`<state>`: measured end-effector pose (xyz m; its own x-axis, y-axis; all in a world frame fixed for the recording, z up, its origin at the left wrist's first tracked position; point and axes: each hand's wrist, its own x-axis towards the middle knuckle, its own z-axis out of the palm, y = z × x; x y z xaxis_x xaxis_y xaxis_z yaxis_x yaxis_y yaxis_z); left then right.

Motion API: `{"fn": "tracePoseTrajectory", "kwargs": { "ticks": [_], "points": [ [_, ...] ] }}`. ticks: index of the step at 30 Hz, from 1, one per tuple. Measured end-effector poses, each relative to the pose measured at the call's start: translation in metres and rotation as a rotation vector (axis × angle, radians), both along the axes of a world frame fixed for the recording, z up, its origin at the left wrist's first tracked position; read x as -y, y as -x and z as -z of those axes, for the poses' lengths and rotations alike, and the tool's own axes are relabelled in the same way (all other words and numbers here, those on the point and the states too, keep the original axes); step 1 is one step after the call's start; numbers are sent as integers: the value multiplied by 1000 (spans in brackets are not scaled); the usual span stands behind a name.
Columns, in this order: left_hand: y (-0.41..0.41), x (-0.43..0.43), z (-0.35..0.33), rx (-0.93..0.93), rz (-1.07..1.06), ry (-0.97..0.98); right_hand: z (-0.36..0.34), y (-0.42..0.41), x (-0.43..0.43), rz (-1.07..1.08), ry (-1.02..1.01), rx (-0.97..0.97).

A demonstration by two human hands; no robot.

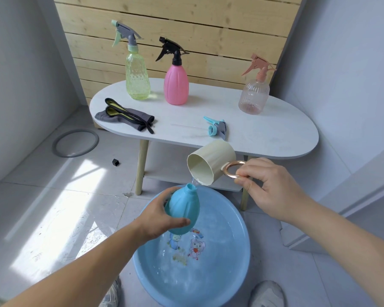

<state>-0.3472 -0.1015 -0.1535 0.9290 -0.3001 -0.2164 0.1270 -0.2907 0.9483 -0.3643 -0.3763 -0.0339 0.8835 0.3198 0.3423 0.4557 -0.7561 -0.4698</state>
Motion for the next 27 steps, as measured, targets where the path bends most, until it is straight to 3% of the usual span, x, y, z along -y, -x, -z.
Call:
{"fn": "tracePoseTrajectory", "kwargs": {
  "ticks": [14, 19, 22, 27],
  "points": [
    [-2, -2, 10, -21, 11, -6, 1, -1, -1, -165, 175, 232],
    [-3, -2, 10, -21, 6, -3, 12, -4, 0, -203, 219, 225],
    [-4, -5, 13, -39, -2, -3, 21, 0, -6, -104, 153, 97],
    [-7, -12, 27, -79, -57, -1, 48, -2, -22, 252, -245, -409]
  ]
}}
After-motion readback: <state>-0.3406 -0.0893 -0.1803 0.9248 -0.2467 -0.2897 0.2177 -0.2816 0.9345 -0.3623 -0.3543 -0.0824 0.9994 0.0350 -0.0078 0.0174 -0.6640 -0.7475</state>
